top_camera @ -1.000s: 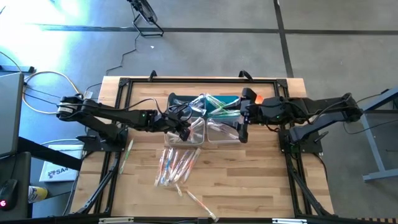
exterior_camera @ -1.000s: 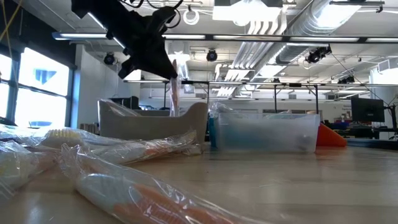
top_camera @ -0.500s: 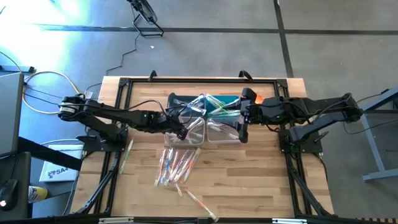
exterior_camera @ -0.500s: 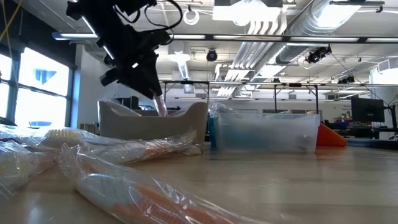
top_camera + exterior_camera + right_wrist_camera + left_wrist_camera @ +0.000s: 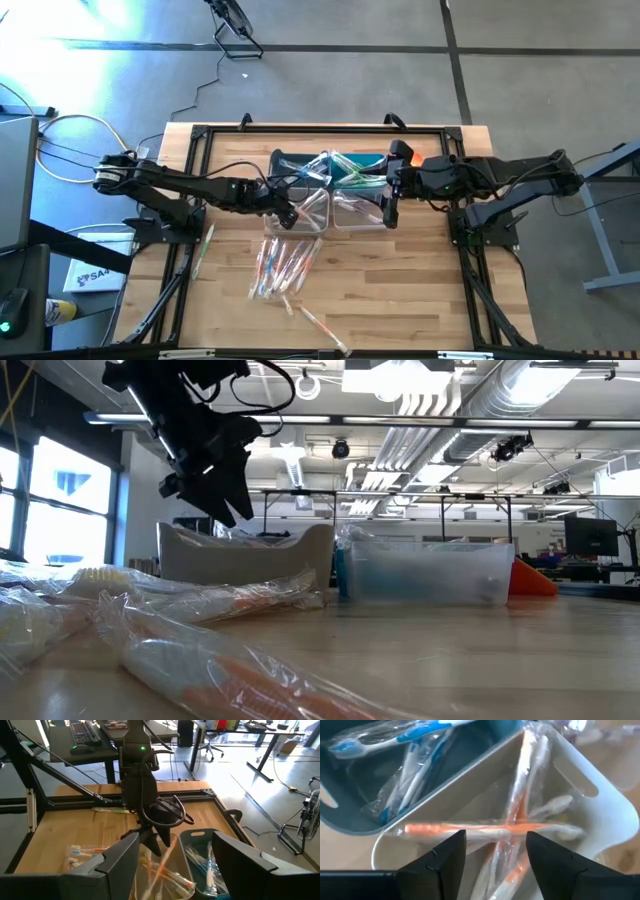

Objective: Pick & Place Toothbrushes
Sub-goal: Put the orange toothbrush into the gray bin

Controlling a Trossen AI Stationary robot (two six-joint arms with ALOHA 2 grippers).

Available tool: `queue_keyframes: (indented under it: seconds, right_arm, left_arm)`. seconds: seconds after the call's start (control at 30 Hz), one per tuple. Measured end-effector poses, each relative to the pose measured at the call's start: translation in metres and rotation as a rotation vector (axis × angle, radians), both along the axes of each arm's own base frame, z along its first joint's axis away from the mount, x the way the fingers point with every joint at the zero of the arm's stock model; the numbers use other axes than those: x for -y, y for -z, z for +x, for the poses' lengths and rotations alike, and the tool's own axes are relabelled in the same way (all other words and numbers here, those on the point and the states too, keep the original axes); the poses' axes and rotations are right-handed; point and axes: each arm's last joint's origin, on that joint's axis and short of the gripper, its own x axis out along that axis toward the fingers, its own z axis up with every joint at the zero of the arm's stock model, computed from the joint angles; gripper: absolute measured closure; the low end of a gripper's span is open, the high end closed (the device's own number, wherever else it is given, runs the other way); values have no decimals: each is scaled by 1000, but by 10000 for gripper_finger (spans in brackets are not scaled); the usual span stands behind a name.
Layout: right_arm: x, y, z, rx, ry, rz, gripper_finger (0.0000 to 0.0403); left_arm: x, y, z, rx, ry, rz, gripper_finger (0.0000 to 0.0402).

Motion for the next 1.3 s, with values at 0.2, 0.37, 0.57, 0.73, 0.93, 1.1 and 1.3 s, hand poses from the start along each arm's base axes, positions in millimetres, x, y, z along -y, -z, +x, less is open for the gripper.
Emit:
queue_keyframes:
  seconds: [0.2, 0.37, 0.57, 0.73, 0.93, 1.1, 1.3]
  right_arm:
    - [0, 0, 0, 0, 0, 0, 160]
    - [0, 0, 0, 2, 0, 0, 160]
    - [0, 0, 0, 2, 0, 0, 160]
    - [0, 0, 0, 2, 0, 0, 160]
    - [0, 0, 0, 1, 0, 0, 160]
    - [0, 0, 0, 1, 0, 0, 160]
    - [0, 0, 0, 2, 0, 0, 160]
  left_arm:
    - [2, -8, 2, 7, 98, -28, 198]
    - [3, -29, 7, 19, 123, -54, 197]
    - [3, -64, 12, 49, 123, -53, 197]
    - [4, -94, 15, 84, 192, 8, 198]
    - [8, -114, 15, 87, 271, 66, 235]
    - [15, -110, 7, -4, 282, 37, 283]
    - [34, -105, -4, -83, 306, -28, 331]
